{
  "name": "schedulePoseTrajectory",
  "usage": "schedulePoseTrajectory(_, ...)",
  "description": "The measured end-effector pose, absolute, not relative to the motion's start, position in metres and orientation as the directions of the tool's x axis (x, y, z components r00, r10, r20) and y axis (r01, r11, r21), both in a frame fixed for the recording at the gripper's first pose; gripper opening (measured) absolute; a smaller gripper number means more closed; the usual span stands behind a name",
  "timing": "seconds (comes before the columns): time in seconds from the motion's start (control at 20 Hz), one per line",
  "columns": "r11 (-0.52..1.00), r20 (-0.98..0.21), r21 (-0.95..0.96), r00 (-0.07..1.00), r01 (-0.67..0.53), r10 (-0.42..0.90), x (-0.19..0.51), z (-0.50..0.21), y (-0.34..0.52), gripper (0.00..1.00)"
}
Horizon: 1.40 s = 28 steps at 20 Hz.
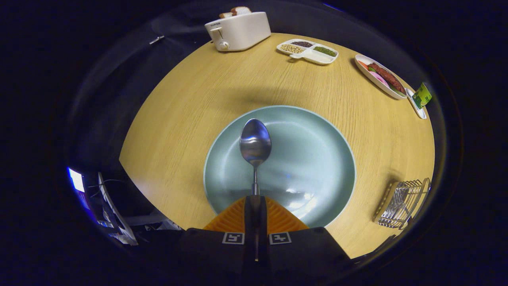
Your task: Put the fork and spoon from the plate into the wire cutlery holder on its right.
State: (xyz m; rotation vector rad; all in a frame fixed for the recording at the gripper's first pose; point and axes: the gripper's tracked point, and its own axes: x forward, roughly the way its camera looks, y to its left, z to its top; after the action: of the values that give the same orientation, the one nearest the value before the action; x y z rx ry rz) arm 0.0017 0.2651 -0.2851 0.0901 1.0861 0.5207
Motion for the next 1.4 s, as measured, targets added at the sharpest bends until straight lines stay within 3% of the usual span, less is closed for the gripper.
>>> schedulePoseTrajectory(0.25,0.880,-0.802,0.287,0.407,-0.378,0.437,0.010,-0.225,0.171,0.08)
schedulePoseTrajectory(0.5,0.906,-0.859,0.218,0.369,-0.363,0.355,0.016,-0.189,0.053,0.08)
schedulePoseTrajectory(0.6,0.909,-0.898,0.192,0.307,-0.369,0.315,0.011,-0.190,0.017,0.08)
schedulePoseTrajectory(0.8,0.899,-0.979,0.178,0.022,-0.399,0.204,-0.028,-0.215,-0.041,0.08)
schedulePoseTrajectory(0.95,0.889,-0.990,0.124,-0.122,-0.440,0.077,-0.037,-0.232,-0.072,0.08)
schedulePoseTrajectory(1.3,0.858,-0.953,0.145,-0.303,-0.492,-0.013,-0.031,-0.245,-0.051,0.07)
schedulePoseTrajectory(1.4,0.860,-0.949,0.137,-0.314,-0.492,-0.028,-0.021,-0.249,-0.045,0.08)
